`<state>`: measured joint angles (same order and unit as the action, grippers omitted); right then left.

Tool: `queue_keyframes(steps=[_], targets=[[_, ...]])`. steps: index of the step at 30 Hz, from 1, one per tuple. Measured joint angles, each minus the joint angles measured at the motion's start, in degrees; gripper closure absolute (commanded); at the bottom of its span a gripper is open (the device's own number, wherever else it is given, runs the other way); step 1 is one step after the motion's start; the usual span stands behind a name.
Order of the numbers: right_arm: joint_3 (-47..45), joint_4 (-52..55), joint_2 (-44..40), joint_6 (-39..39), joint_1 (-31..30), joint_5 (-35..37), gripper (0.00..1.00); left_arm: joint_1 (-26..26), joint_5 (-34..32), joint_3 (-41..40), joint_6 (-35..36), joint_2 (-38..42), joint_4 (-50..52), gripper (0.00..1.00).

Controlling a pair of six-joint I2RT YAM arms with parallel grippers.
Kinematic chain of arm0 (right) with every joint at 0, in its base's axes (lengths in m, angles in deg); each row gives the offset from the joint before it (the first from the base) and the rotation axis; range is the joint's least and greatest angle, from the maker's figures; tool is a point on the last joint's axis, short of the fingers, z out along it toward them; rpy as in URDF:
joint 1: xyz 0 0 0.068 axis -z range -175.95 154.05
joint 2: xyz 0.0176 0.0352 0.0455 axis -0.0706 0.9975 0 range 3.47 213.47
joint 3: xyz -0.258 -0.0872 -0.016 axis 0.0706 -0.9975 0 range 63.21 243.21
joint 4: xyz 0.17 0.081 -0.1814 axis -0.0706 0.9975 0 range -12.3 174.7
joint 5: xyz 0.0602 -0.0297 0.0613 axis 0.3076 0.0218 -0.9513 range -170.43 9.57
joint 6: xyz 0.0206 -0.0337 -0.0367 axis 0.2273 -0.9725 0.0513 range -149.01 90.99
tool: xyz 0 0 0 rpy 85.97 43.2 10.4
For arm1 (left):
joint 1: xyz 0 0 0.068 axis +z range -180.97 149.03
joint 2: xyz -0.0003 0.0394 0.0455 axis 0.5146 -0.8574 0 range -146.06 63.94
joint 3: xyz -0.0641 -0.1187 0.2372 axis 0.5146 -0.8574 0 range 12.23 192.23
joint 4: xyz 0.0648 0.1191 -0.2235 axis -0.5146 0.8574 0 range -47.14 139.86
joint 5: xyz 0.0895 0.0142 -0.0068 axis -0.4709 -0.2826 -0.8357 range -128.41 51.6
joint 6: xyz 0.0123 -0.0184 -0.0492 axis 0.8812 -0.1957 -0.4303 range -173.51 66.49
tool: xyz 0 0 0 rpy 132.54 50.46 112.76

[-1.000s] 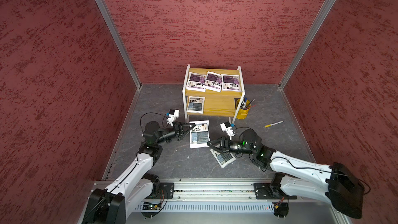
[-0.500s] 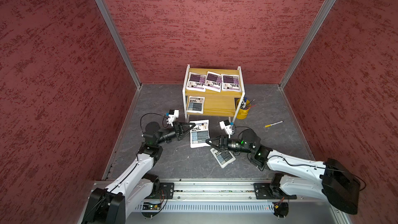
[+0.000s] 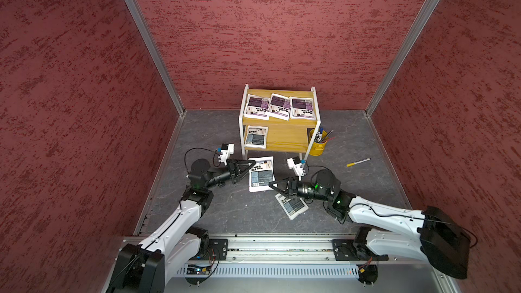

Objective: Place the bagged coffee beans on the shelf by color
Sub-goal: Place the bagged coffee beans on the shelf.

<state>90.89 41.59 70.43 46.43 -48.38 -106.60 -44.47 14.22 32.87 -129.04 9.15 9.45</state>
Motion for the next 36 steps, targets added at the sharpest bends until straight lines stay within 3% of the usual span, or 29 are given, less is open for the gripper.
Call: queue_keyframes(steps=[5, 10, 18, 27, 36], targets=[[0.0, 2.3, -2.6, -0.8, 0.0, 2.0, 0.94, 1.3, 0.6, -0.2, 0.7, 0.0, 1.8, 0.40], [0.8, 10.3, -7.6, -4.0, 0.0, 4.6, 0.95, 4.2, 1.8, -0.2, 2.3, 1.6, 6.3, 0.30], [7.1, 24.8, -12.2, -9.3, 3.4, 8.7, 0.95, 7.9, 3.3, -0.2, 5.5, 7.6, 16.2, 0.28], [12.2, 32.2, -8.0, -11.4, 9.0, 10.8, 0.95, 8.1, 4.0, -1.6, 7.2, 10.0, 22.4, 0.26], [17.9, 33.0, -0.7, -12.4, 14.3, 9.4, 0.95, 3.6, 0.7, 3.1, 19.0, 11.8, 41.8, 0.23]])
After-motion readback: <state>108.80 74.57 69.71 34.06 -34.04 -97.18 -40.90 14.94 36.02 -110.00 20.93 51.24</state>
